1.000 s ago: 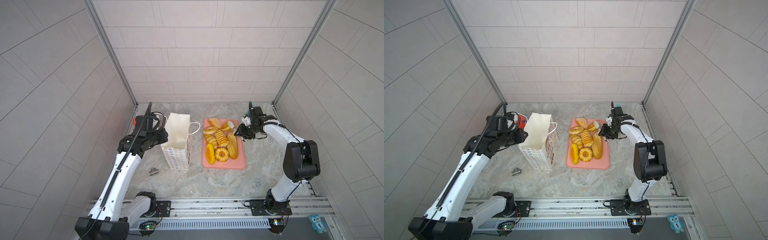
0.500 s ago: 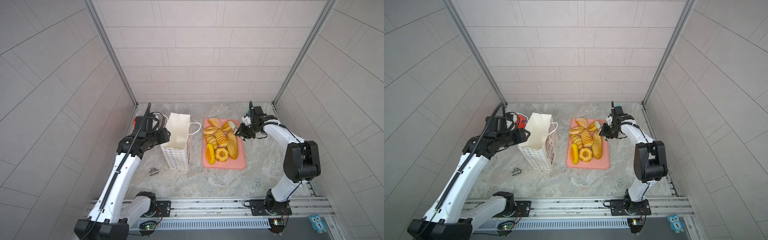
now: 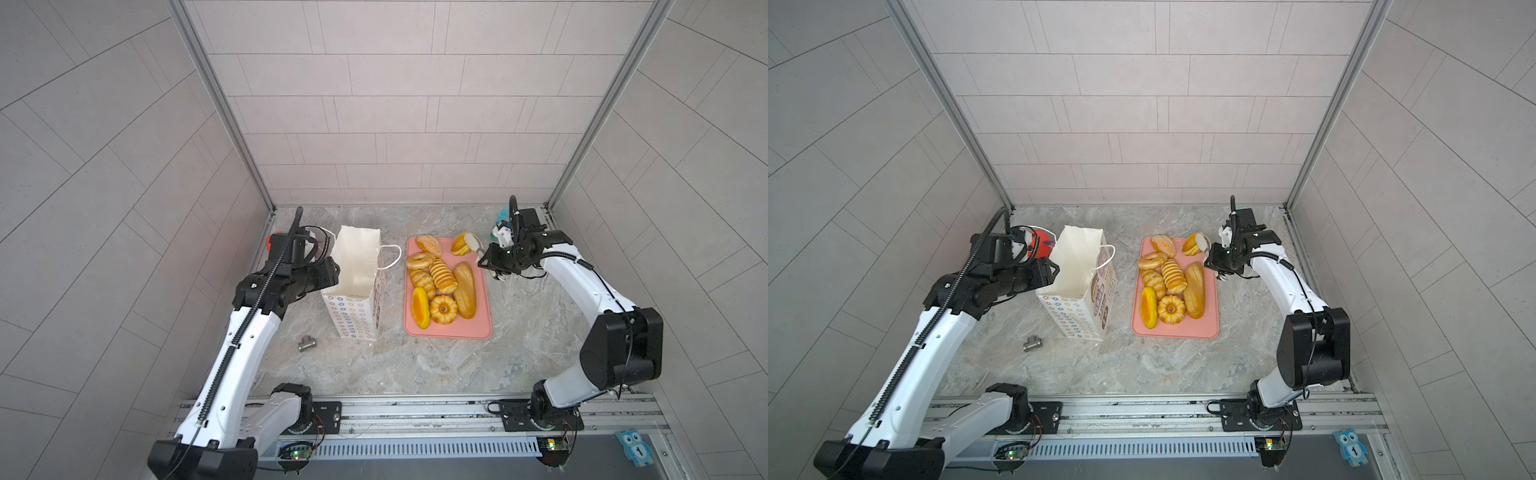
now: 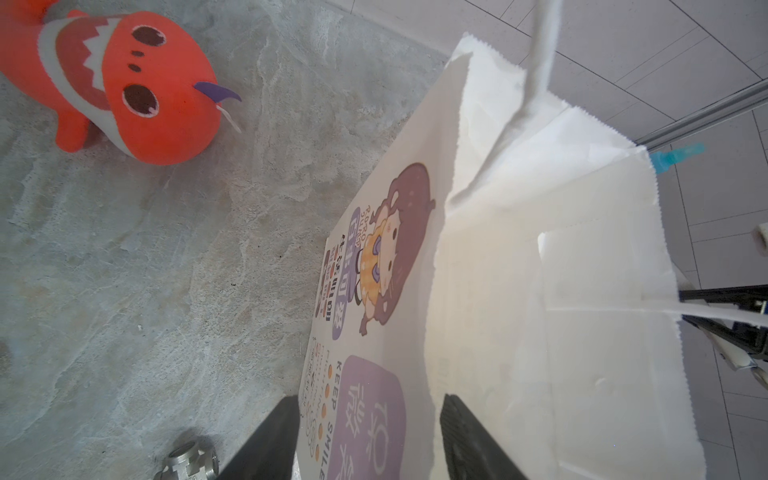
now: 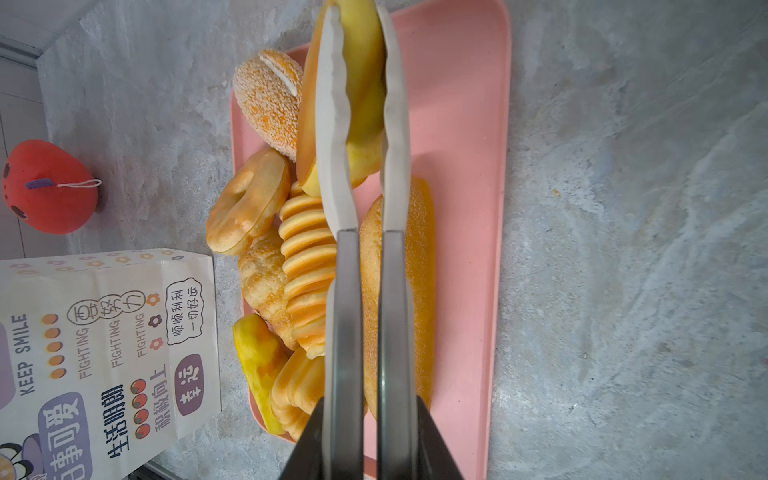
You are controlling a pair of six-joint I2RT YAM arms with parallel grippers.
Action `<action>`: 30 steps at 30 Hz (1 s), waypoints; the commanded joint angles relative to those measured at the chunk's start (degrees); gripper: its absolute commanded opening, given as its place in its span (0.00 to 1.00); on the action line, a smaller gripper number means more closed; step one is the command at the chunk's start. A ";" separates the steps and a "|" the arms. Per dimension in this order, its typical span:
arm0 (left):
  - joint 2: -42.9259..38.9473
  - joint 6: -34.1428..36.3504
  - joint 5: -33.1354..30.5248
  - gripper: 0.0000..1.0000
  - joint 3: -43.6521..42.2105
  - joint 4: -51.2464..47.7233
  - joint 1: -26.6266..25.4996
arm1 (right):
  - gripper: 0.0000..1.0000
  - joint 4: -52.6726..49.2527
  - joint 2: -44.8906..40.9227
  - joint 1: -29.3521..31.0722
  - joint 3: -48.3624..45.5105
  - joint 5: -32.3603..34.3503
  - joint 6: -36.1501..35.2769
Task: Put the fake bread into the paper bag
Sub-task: 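Lower the tongs onto the yellow pastry and pinch it with the right gripper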
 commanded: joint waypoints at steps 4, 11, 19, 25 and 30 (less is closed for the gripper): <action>-2.07 0.88 -1.03 0.62 2.53 -1.21 -0.17 | 0.24 -0.73 -7.34 0.14 2.25 1.73 -1.47; -3.16 0.88 -0.96 0.56 2.91 -1.40 -0.15 | 0.24 2.07 -14.39 0.43 1.13 3.10 -0.28; -3.58 0.81 -1.07 0.49 3.30 -1.51 -0.24 | 0.21 -0.61 -17.58 0.67 5.72 3.83 -0.28; -3.74 0.73 -1.07 0.46 3.56 -1.69 -0.15 | 0.16 -2.11 -18.44 0.93 9.24 3.57 -0.06; -3.87 0.64 -1.03 0.44 3.43 -1.84 -0.23 | 0.16 -3.62 -18.70 2.68 12.26 4.18 -0.24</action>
